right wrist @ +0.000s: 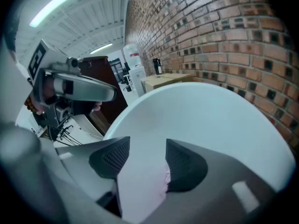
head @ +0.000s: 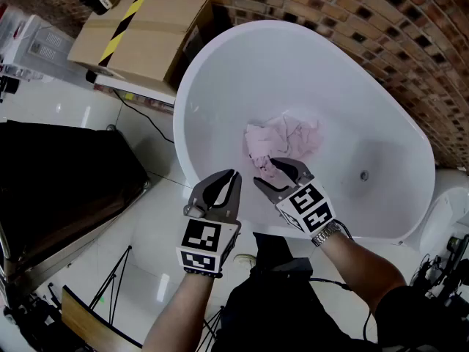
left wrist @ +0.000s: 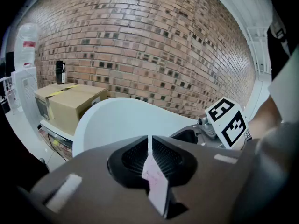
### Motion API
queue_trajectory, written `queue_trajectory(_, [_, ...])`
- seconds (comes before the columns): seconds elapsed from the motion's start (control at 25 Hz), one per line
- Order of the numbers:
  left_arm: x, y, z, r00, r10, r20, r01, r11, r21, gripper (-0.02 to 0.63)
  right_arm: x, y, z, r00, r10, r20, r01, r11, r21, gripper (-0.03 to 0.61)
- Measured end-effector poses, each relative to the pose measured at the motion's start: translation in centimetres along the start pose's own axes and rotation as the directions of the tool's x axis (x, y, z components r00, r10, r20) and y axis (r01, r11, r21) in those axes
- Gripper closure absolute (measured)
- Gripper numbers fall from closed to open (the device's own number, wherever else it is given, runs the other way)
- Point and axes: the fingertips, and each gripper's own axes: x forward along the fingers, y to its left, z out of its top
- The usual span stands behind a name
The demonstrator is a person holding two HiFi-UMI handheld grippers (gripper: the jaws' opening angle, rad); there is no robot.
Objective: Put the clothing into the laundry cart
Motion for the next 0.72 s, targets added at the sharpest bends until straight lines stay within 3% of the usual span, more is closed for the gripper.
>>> queue_trajectory(0.36, [11.2, 3.9, -9.7, 0.999, -0.001, -0.048, 0.0, 1.0, -0.008, 0.52, 12.6, -10.8, -14.4, 0.986, -0.084, -0.145, 0.095, 0.993, 0.065, 0.274])
queue_trajectory(0.72, [18.7, 5.5, -18.4, 0.998, 0.009, -0.07, -0.01, 1.0, -0.01, 0.482, 22.5, -17.8, -28.7, 0.943, -0.161, -0.292, 0.177, 0.984, 0.029, 0.196])
